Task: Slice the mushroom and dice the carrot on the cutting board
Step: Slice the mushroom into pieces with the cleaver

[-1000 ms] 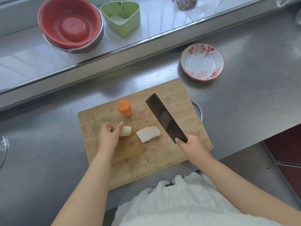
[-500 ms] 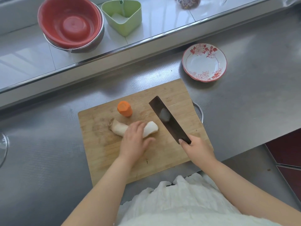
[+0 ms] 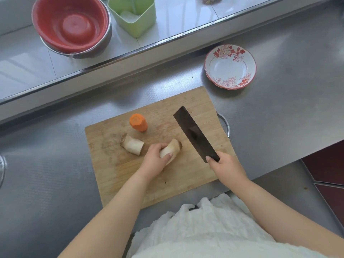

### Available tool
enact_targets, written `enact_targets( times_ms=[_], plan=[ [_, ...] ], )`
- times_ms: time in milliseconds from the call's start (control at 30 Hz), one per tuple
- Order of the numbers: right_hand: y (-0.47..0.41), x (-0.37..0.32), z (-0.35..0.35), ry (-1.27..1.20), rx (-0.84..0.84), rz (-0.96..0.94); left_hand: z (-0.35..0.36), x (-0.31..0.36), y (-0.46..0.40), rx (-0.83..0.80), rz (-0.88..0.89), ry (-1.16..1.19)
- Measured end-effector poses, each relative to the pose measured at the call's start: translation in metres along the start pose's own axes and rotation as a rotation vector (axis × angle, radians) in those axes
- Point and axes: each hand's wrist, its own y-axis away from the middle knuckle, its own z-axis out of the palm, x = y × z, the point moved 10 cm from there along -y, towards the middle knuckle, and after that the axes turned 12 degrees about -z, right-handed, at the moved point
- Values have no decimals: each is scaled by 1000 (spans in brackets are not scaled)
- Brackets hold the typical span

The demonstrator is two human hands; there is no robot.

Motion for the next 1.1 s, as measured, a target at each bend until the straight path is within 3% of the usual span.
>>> enact_targets(
  times_ms=[100, 300, 467, 533, 667, 733, 800, 900, 1000, 1100],
  plan=[
    [-3, -4, 2, 24, -12, -12, -6, -8, 8, 228, 46, -132],
    [-3, -13, 5, 113, -31, -35, 13, -1, 11, 304, 102, -462],
    [-2, -8, 3, 13, 16, -7, 15, 28, -5, 307, 131, -640],
    [-2, -4, -2, -14, 47, 7, 20, 47, -5, 282, 280, -784],
    [-3, -1, -11, -8, 92, 11, 55, 75, 21, 97, 771, -1134],
    [-2, 1, -11, -14, 89, 9, 60, 72, 30, 23, 851, -1194],
    [-1, 2, -9, 11, 74, 10, 44, 72, 31, 61, 771, -948],
    [-1, 5, -4, 73, 53, 16, 10, 53, 21, 281, 437, -491],
    [0, 7, 3, 94, 45, 33, 30, 31, 12, 283, 186, -403],
    [0, 7, 3, 84, 42, 40, 41, 30, 10, 336, 125, -334]
  ],
)
